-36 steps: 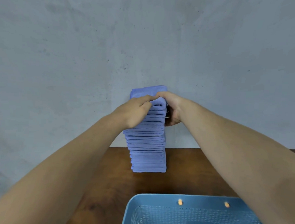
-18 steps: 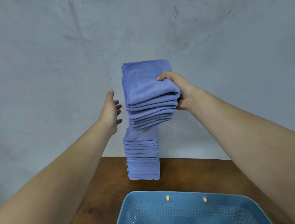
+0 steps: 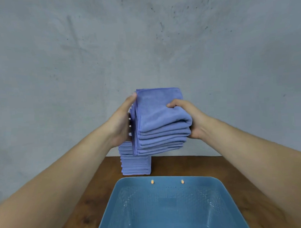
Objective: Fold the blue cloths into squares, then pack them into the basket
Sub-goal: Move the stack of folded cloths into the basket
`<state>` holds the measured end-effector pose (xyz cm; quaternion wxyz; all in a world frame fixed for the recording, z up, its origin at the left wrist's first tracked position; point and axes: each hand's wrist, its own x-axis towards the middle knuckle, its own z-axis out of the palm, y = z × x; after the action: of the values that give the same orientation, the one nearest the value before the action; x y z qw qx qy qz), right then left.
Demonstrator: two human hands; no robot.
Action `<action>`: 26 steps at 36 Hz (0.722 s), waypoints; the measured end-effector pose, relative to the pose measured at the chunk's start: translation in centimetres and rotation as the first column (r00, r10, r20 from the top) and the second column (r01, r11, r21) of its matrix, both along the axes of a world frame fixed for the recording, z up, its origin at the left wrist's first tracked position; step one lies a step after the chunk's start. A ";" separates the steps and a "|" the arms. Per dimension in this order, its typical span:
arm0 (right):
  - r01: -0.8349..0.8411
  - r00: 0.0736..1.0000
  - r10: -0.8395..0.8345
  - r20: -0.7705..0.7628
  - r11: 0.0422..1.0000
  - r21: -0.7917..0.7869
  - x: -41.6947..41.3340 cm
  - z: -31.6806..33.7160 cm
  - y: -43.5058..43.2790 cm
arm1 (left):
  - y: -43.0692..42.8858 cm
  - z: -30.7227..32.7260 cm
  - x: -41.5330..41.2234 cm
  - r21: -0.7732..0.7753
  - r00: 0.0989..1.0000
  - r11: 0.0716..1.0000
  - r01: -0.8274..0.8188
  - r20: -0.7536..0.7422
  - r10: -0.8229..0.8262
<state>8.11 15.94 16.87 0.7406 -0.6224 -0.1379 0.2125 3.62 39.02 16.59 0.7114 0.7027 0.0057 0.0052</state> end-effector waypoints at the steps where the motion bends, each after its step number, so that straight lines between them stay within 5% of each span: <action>1: -0.002 1.000 0.002 -0.005 0.999 -0.034 -0.9 -0.5 -0.3 | -0.5 -0.4 -0.8 0.030 1.000 0.999 0.019 0.003 -0.019; 13: -0.116 0.985 0.110 -0.131 0.992 -0.041 -9.0 -4.4 -1.6 | -1.7 -3.5 -7.1 0.139 0.980 0.981 0.135 -0.167 -0.112; 26: -0.074 0.973 0.052 -0.224 0.993 -0.090 -14.0 -10.4 -1.7 | 0.0 -6.4 -11.5 0.369 0.880 0.877 0.308 -0.460 -0.116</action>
<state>-5.85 14.26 6.45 0.7127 -0.6259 -0.0637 0.3105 -7.84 39.05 10.22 0.5156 0.8225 0.0800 -0.2266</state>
